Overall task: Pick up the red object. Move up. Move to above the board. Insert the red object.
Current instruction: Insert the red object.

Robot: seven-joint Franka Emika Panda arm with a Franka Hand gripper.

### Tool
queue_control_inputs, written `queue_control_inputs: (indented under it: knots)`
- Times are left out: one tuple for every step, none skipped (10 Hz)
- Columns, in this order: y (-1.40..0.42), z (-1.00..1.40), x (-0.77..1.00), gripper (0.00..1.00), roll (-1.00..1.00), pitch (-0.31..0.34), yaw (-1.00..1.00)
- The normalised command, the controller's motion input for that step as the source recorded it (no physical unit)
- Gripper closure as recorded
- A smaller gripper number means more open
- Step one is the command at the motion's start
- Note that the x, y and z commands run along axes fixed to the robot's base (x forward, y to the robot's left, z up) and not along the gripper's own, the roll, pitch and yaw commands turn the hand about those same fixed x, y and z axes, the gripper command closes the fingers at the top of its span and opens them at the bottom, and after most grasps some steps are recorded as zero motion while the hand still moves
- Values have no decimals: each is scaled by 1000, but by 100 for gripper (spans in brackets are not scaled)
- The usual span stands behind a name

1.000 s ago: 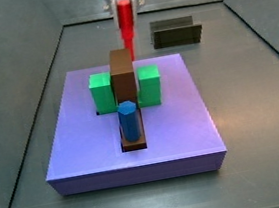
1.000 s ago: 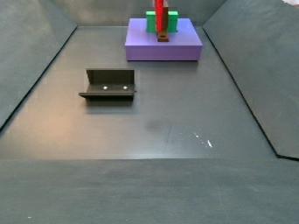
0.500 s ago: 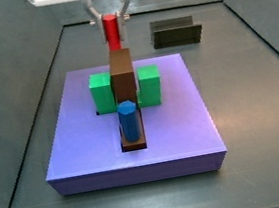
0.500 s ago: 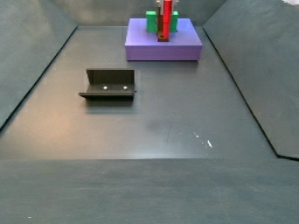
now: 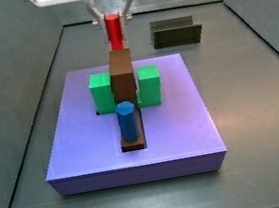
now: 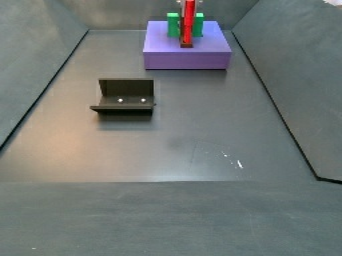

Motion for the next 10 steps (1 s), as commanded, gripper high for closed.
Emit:
queue_control_inputs:
  knots:
    - [0,-143,0,100,-91,0,0]
    - [0,-180,0,100,-87,-1,0]
    - [0,-166,0,100,-93,-10,0]
    - [0,-174,117,100,-101,0,0]
    - [0,-160,326,100,-69,7,0]
    - [0,-237,137,100,-96,0,0]
    - [17,-286,11,100,-97,0,0]
    - [14,-303,0,100,-96,0,-6]
    - [0,-323,0,100,-60,0,0]
    - [0,-300,0,100,0,0,0]
